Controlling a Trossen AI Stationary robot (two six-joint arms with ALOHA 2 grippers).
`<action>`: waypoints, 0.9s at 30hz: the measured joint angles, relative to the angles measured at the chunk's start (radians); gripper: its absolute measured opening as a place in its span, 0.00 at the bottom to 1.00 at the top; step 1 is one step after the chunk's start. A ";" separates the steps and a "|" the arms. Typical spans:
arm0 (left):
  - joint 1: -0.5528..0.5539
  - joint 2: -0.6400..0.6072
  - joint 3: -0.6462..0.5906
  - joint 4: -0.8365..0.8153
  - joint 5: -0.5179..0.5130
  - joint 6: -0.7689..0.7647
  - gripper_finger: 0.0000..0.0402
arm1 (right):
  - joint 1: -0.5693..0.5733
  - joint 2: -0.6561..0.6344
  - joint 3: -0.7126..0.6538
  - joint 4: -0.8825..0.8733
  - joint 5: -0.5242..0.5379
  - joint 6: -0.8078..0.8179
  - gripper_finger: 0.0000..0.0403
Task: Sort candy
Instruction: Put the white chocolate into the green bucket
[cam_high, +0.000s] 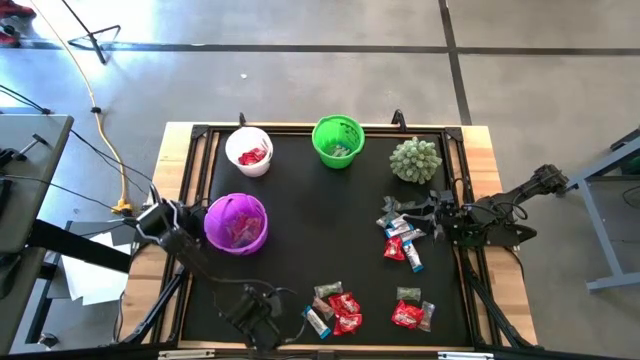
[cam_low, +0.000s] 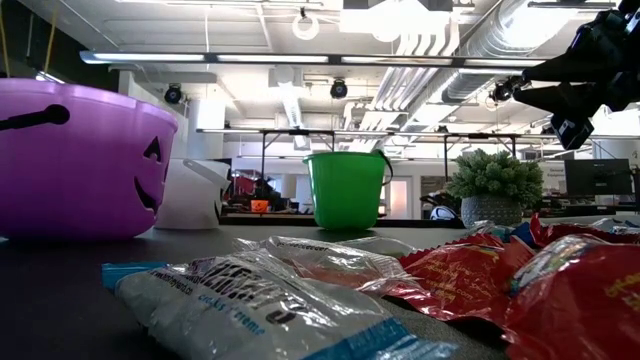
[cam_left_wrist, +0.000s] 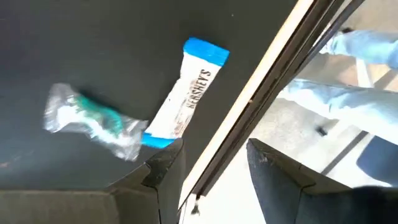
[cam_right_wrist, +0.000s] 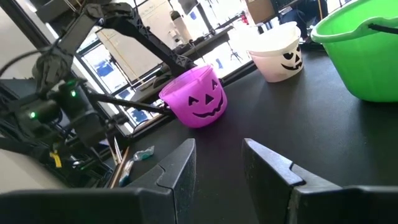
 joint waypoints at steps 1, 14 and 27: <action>-0.005 0.012 0.000 0.005 -0.001 0.001 0.40 | 0.000 0.000 0.000 0.000 0.000 0.000 0.31; -0.021 0.124 0.000 -0.007 -0.054 0.098 0.40 | 0.000 0.000 0.000 0.000 0.000 0.000 0.31; -0.021 0.166 0.000 -0.006 -0.097 0.107 0.40 | 0.000 0.000 0.000 0.000 0.000 0.000 0.31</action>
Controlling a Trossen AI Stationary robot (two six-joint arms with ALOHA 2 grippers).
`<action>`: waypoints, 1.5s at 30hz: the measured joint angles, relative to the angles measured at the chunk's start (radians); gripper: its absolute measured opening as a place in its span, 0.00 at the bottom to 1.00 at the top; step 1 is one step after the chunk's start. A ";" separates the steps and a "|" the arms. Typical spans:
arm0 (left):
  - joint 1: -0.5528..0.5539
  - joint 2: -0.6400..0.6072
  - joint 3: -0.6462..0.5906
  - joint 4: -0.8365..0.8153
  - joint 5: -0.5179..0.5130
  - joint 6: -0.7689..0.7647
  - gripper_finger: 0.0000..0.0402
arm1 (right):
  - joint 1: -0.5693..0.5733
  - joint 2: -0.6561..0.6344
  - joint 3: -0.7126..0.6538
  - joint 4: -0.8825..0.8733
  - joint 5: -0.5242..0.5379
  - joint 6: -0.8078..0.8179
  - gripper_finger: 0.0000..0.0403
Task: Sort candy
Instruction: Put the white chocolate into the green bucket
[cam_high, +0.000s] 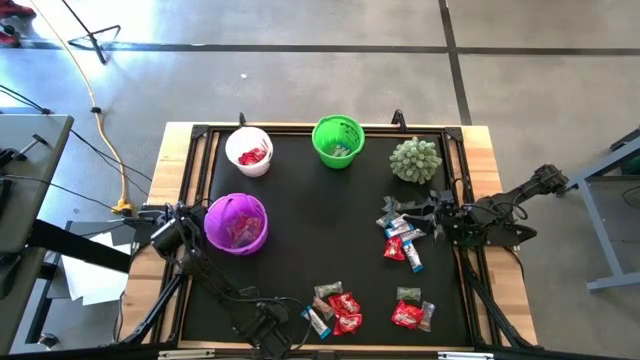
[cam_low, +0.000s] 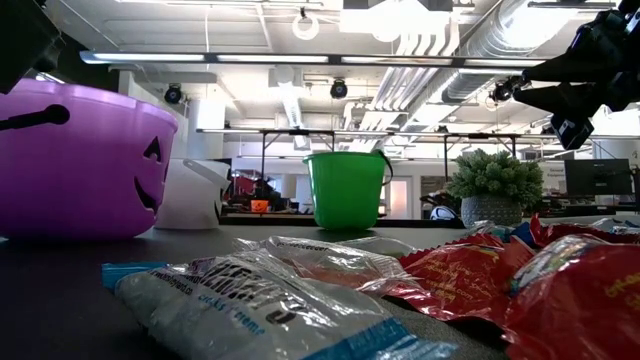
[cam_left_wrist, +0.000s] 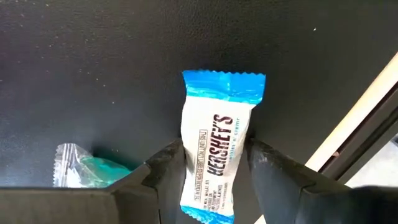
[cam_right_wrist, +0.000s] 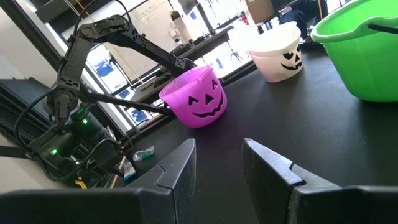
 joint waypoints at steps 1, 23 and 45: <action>0.000 0.000 0.000 0.000 0.000 0.000 0.40 | 0.000 0.000 0.000 0.000 0.000 0.000 0.31; 0.031 -0.001 0.050 0.021 0.015 0.005 0.04 | 0.000 0.000 0.000 0.000 0.000 0.000 0.31; 0.295 -0.001 0.368 -0.082 -0.302 0.419 0.08 | 0.000 0.000 0.000 0.000 0.000 0.000 0.31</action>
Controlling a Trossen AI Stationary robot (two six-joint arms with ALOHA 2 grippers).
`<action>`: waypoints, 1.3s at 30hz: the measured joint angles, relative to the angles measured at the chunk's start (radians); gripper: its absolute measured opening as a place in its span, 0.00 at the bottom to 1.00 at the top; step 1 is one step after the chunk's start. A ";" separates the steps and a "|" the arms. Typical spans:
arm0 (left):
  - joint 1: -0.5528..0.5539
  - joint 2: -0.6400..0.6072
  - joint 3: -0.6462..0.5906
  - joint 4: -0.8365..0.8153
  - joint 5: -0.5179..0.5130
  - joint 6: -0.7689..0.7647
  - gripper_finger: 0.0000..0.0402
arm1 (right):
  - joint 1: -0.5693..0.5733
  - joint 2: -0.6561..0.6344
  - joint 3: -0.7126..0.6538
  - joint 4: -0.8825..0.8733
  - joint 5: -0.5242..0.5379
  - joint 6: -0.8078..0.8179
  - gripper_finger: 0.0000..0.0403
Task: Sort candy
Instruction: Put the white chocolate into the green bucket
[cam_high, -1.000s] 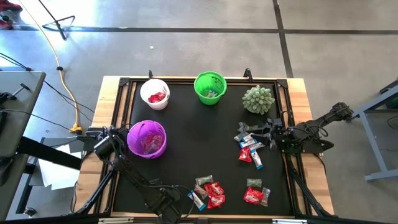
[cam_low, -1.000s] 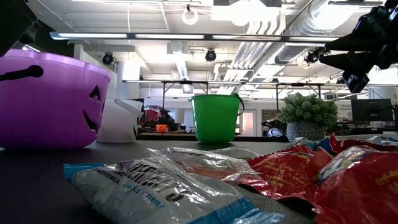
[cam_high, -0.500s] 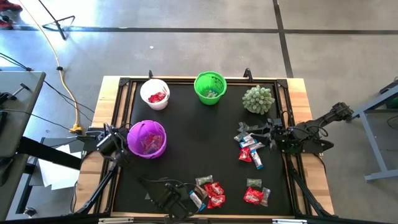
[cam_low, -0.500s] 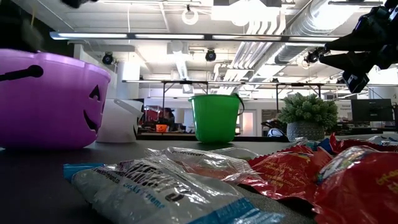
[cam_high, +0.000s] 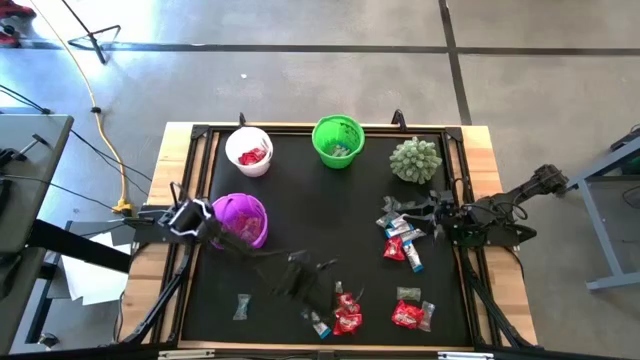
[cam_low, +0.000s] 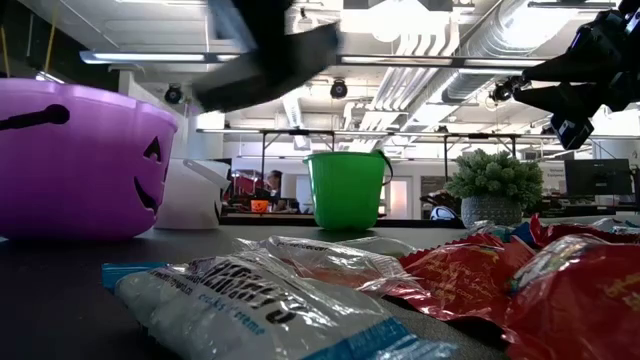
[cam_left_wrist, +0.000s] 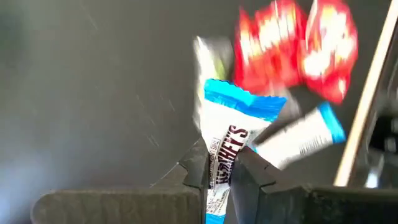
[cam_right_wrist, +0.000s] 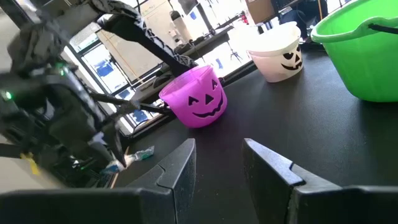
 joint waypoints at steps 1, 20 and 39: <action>0.018 0.000 0.020 0.000 -0.014 0.027 0.08 | 0.000 0.000 0.000 0.000 0.000 0.000 0.31; 0.391 -0.001 0.154 -0.035 -0.145 0.605 0.08 | 0.000 0.000 0.000 0.000 0.000 0.000 0.31; 0.786 -0.001 0.154 0.127 0.054 1.047 0.08 | 0.000 0.000 0.000 0.000 0.000 0.000 0.31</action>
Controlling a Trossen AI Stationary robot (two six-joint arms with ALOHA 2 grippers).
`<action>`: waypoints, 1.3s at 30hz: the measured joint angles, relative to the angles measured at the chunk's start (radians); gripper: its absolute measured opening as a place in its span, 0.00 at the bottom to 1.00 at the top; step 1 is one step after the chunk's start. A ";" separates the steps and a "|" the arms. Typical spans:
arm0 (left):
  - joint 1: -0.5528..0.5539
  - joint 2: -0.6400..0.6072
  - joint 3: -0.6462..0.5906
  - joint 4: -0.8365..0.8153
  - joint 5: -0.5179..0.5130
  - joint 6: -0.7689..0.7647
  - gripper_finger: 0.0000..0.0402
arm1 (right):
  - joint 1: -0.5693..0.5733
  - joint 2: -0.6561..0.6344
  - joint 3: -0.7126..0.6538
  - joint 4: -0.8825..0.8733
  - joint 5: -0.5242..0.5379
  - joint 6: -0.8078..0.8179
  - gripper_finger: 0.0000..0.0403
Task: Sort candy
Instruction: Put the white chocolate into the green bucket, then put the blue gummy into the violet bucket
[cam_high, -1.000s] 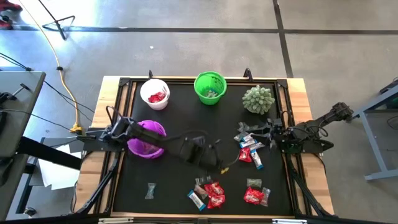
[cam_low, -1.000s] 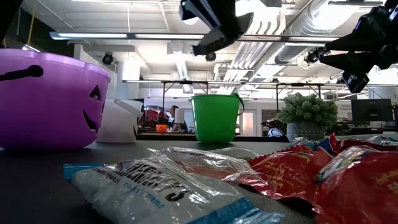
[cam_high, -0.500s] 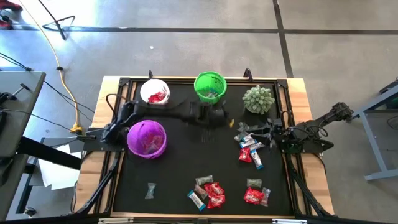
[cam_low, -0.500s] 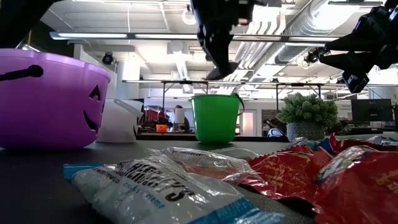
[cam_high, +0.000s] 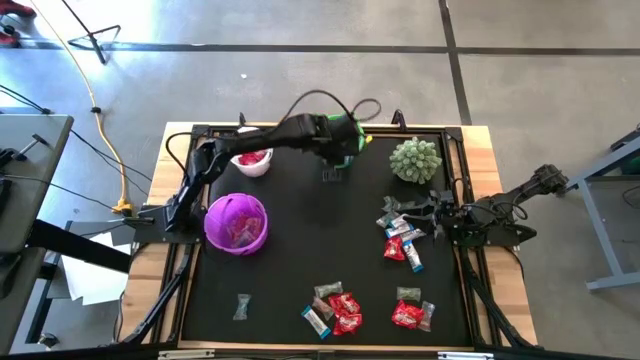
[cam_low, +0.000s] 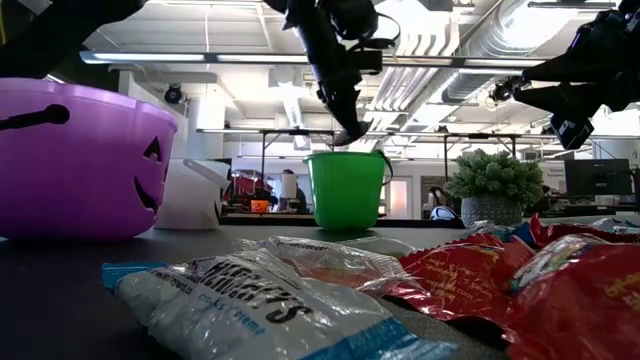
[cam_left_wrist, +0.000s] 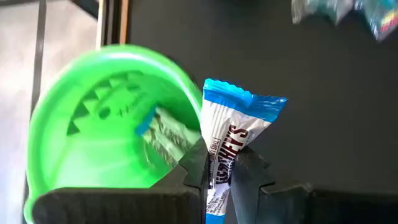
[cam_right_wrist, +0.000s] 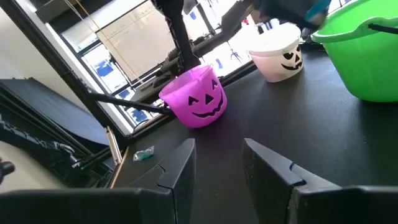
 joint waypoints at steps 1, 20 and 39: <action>0.014 0.000 0.000 0.018 0.021 0.008 0.08 | 0.000 0.000 0.000 0.000 0.000 0.000 0.31; 0.160 0.001 0.000 0.210 0.128 -0.249 0.21 | 0.000 0.000 0.000 0.000 0.000 0.000 0.31; 0.089 -0.043 0.000 -0.255 0.154 -0.281 0.38 | 0.000 0.000 0.000 0.000 0.000 0.000 0.31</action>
